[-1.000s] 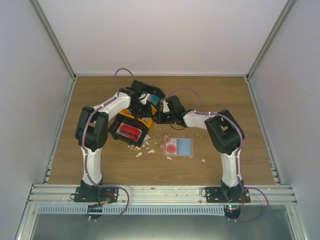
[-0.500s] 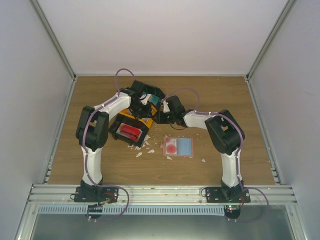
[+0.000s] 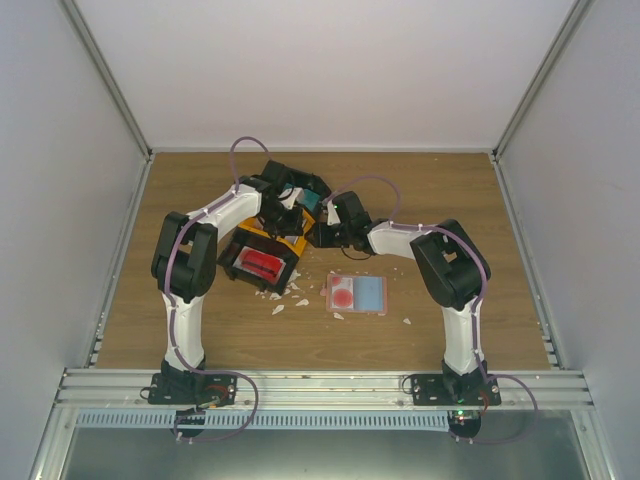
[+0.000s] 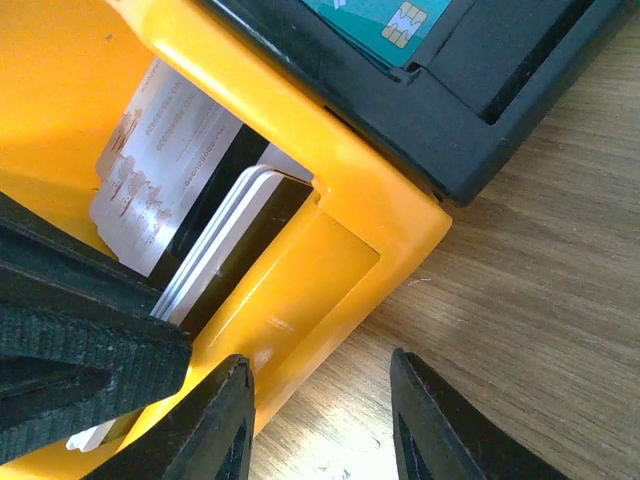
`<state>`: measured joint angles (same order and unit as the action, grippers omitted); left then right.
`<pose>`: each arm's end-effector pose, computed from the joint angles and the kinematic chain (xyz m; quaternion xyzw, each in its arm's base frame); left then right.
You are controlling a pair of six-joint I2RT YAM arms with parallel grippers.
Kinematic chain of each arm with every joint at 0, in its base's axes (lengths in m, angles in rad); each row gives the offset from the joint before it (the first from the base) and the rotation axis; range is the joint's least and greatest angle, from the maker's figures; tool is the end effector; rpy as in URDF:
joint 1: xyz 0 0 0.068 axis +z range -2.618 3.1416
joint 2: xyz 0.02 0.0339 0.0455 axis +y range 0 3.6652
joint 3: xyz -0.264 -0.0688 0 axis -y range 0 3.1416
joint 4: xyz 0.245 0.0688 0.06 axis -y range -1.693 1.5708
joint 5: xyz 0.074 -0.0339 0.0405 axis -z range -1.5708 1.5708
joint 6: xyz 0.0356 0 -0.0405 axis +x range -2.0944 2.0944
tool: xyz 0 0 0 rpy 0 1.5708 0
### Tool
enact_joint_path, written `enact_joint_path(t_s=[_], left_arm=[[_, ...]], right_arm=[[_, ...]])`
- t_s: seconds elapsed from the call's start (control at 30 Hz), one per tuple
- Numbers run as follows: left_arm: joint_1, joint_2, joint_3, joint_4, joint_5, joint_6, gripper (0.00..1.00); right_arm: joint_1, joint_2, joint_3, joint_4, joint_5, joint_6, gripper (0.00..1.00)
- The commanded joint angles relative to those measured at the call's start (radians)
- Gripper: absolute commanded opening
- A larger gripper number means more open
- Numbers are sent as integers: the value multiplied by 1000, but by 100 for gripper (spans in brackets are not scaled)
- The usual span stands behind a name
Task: Put the credit cards into the card holder
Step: Pick up the credit card from the storage box.
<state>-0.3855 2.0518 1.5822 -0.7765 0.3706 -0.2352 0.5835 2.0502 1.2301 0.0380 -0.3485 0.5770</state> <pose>0.3862 -0.1706 0.1886 0.1025 0.9650 -0.2216 0.0958 0.3513 0.2465 0.1338 -0.0696 0.9090 0.3413 0.2287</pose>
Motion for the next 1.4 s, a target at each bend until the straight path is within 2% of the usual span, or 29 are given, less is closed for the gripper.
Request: enact_joint_path(t_s=[0.0,0.53,0.73,0.87,1.37], left_arm=[[-13,-41,18,-4,54,-3,12],[-13,-56,16,-10,89,-1,19],[-13,-67,15,-10,96,0,12],[-13,-71,17,-12,94,-1,11],[-13,-76,14,-18,89,-1,18]], right_arm=[[-1,-9,-23,-41,27,-4,39],[-4,-4,-23,-41,28,-3,39],[-4,-1,-23,-41,28,-2,39],[-5,-2,-23,-41,27,-2,39],[-6,-1,-23,-41,29,-5,39]])
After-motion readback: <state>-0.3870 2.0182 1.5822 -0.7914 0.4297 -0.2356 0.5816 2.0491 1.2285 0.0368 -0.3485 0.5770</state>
